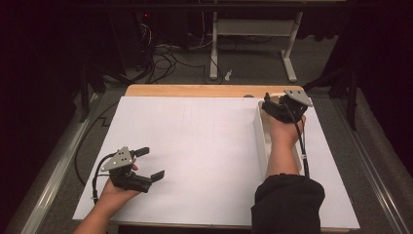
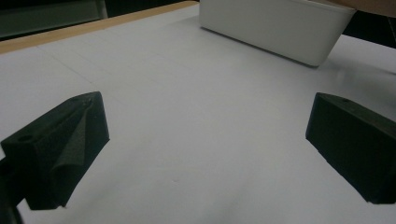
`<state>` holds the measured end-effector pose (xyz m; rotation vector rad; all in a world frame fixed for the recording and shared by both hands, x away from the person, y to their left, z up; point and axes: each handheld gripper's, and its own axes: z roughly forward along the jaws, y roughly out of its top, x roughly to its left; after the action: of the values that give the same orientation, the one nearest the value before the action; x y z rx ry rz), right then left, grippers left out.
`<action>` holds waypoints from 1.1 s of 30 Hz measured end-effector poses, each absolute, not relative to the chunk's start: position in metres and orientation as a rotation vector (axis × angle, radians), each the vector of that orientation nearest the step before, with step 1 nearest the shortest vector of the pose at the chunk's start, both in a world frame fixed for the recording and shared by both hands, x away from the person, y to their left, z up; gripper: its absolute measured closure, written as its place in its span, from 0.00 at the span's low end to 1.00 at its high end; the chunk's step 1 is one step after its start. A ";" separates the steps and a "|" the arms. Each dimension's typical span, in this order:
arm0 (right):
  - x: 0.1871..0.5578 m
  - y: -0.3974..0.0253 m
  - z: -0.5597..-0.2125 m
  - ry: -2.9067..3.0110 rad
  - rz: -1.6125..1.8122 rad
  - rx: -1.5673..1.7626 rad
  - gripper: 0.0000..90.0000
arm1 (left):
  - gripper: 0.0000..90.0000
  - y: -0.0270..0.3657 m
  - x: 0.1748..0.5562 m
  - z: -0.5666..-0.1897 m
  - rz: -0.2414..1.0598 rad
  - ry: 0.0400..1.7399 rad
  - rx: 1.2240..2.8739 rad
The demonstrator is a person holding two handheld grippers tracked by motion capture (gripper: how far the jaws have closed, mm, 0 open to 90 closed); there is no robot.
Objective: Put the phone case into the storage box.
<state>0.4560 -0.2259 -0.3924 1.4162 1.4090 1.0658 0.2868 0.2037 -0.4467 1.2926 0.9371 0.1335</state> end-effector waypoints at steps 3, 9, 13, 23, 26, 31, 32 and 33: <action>0.458 -0.224 -0.392 1.409 1.057 1.411 0.13 | 0.01 0.204 0.287 -0.447 0.133 0.937 1.293; 0.463 -0.221 -0.392 1.411 1.049 1.406 0.13 | 0.01 0.204 0.287 -0.447 0.132 0.937 1.292; 0.466 -0.220 -0.392 1.406 1.048 1.401 0.13 | 0.01 0.204 0.287 -0.447 0.131 0.935 1.294; 0.471 -0.217 -0.393 1.406 1.041 1.381 0.12 | 0.01 0.202 0.286 -0.447 0.127 0.935 1.294; 0.471 -0.217 -0.394 1.403 1.042 1.373 0.12 | 0.01 0.202 0.287 -0.447 0.126 0.936 1.293; 0.473 -0.217 -0.395 1.403 1.043 1.363 0.12 | 0.01 0.201 0.286 -0.447 0.124 0.936 1.292; 0.473 -0.217 -0.395 1.402 1.045 1.363 0.12 | 0.01 0.201 0.286 -0.447 0.124 0.936 1.294; 0.473 -0.217 -0.395 1.401 1.047 1.360 0.12 | 0.01 0.201 0.286 -0.447 0.125 0.936 1.294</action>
<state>0.4731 -0.2166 -0.3952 1.3600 1.4015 1.0471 0.2863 0.2013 -0.4474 1.2939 0.9355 0.1246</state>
